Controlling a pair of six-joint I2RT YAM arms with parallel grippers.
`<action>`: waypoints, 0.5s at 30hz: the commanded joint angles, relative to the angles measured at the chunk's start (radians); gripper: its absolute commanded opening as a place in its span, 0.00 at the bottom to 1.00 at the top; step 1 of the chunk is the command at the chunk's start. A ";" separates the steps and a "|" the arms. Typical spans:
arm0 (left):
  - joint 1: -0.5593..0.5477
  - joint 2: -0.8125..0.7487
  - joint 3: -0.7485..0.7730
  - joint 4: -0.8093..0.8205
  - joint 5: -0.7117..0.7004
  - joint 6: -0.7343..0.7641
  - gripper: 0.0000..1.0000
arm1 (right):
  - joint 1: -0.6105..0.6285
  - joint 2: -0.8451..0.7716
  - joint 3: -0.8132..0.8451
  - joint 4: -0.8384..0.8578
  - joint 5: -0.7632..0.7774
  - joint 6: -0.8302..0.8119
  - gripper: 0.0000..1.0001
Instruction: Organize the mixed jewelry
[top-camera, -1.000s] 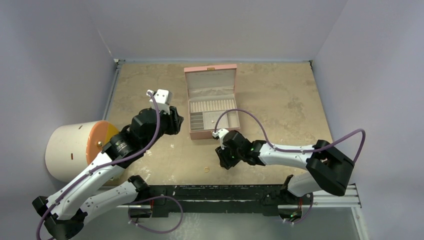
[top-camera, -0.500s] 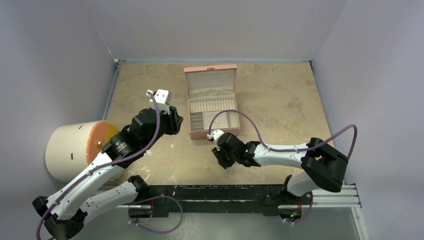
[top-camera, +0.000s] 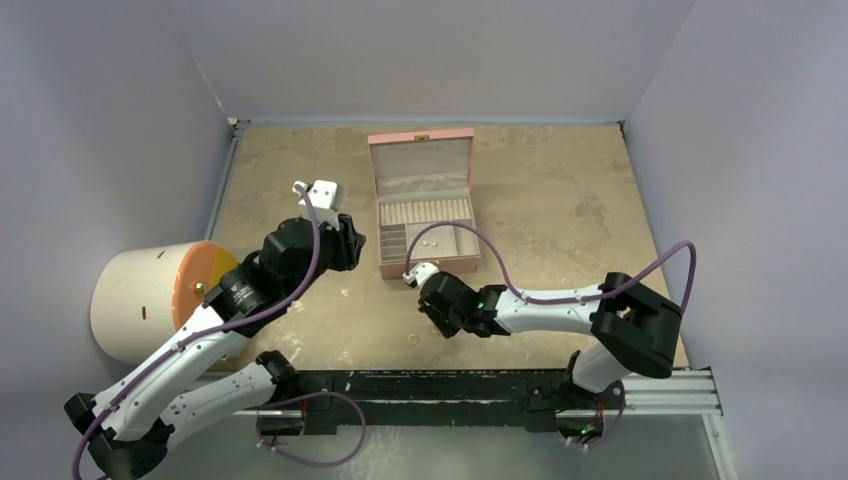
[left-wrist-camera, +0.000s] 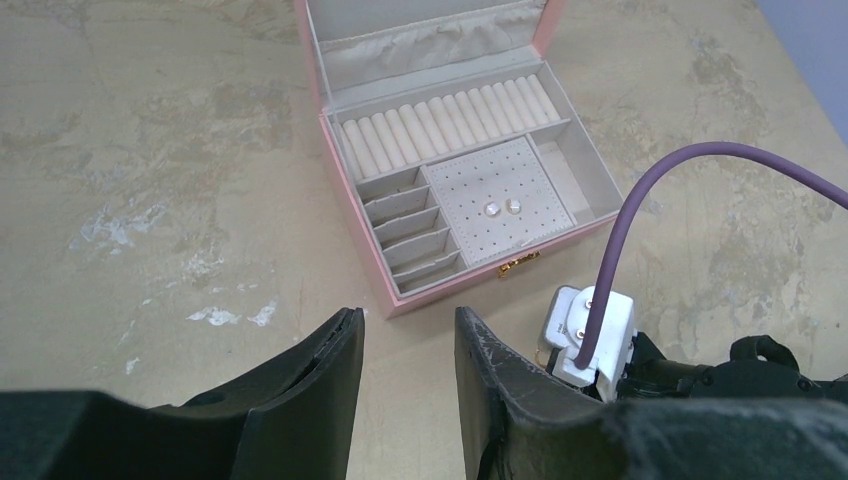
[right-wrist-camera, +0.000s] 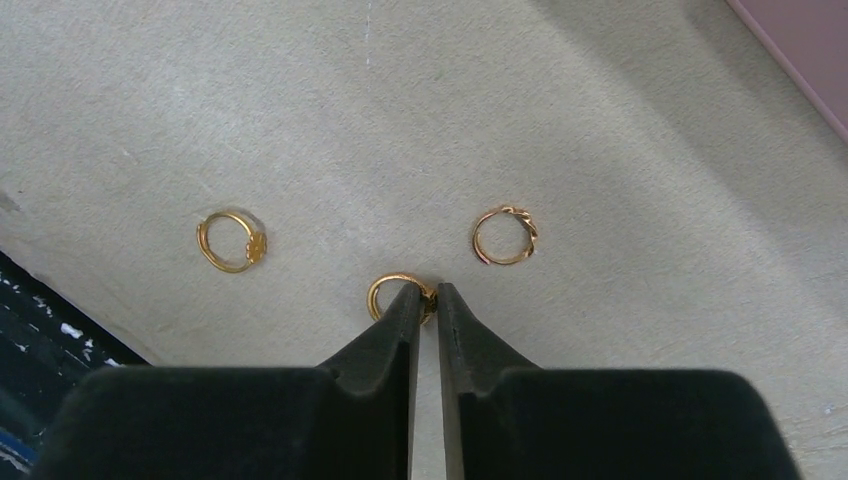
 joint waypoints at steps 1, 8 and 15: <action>0.002 -0.016 -0.003 0.029 -0.004 -0.007 0.38 | 0.028 0.017 0.036 -0.056 0.054 0.031 0.11; 0.002 -0.019 -0.004 0.031 0.006 -0.011 0.38 | 0.073 0.004 0.055 -0.098 0.104 0.087 0.00; 0.001 -0.032 -0.035 0.032 0.070 -0.067 0.37 | 0.105 -0.056 0.076 -0.127 0.166 0.160 0.00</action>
